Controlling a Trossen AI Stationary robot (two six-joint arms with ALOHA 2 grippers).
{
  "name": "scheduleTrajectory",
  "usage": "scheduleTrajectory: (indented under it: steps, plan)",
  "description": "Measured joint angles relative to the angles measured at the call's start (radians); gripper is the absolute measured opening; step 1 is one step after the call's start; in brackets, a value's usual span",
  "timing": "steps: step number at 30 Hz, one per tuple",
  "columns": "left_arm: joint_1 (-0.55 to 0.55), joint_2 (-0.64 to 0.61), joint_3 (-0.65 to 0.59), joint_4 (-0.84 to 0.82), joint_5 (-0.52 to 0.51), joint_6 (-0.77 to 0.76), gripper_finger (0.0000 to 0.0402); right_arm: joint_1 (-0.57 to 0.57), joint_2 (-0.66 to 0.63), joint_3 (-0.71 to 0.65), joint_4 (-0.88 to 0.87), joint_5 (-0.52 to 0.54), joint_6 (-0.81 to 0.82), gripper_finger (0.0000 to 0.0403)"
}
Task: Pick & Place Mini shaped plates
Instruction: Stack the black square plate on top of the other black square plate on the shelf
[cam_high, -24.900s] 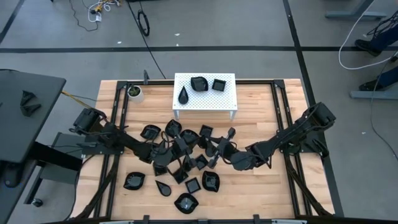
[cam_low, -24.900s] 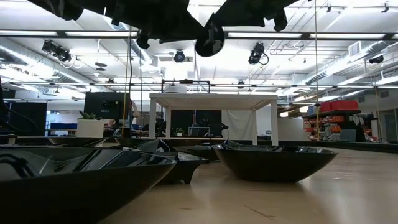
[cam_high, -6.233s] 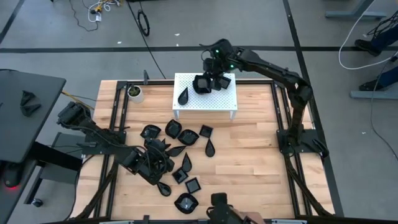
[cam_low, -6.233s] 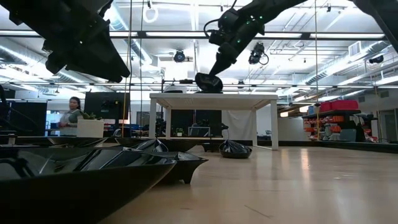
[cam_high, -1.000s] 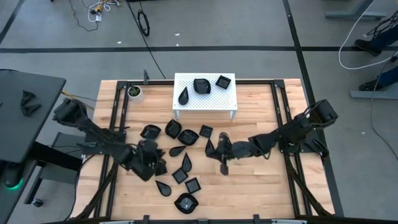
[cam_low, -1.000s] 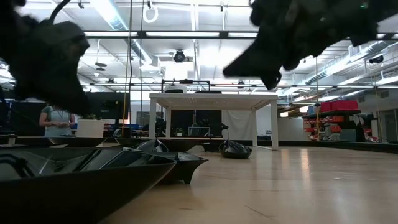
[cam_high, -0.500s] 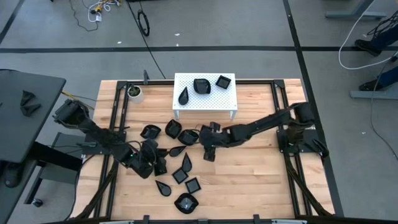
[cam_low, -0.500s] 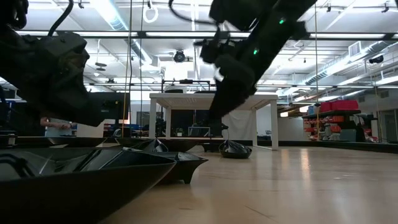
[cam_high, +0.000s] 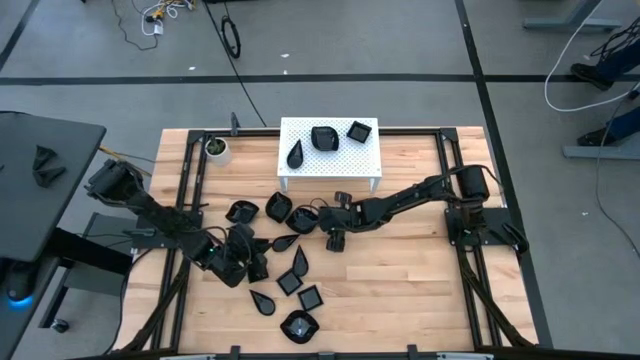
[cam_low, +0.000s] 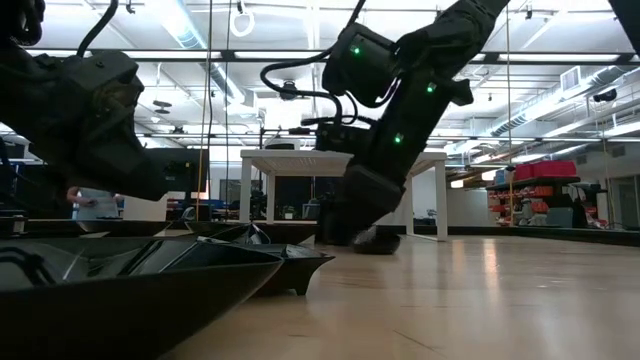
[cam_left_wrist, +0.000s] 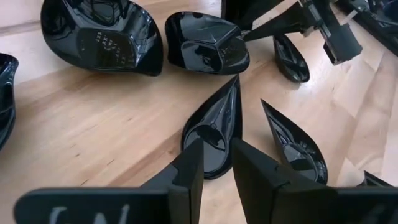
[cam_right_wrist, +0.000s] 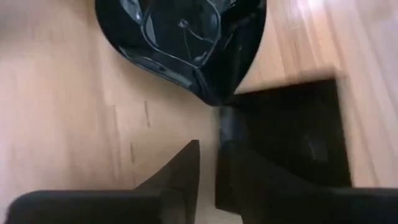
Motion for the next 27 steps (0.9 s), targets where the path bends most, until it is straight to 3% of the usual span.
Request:
scheduleTrajectory:
  steps: [7, 21, 27]
  plan:
    - [0.000, 0.000, 0.000, 0.009, 0.000, 0.015, 0.0087, 0.004, -0.001, 0.000, 0.001, 0.003, -0.059, 0.0006]
    - [0.000, 0.000, 0.000, 0.016, 0.000, 0.018, 0.0087, 0.094, -0.046, -0.001, -0.038, -0.065, -0.071, 0.0013]
    - [0.000, 0.000, 0.001, 0.018, 0.000, 0.023, 0.0087, 0.099, -0.059, -0.001, -0.011, -0.084, -0.043, 0.0046]
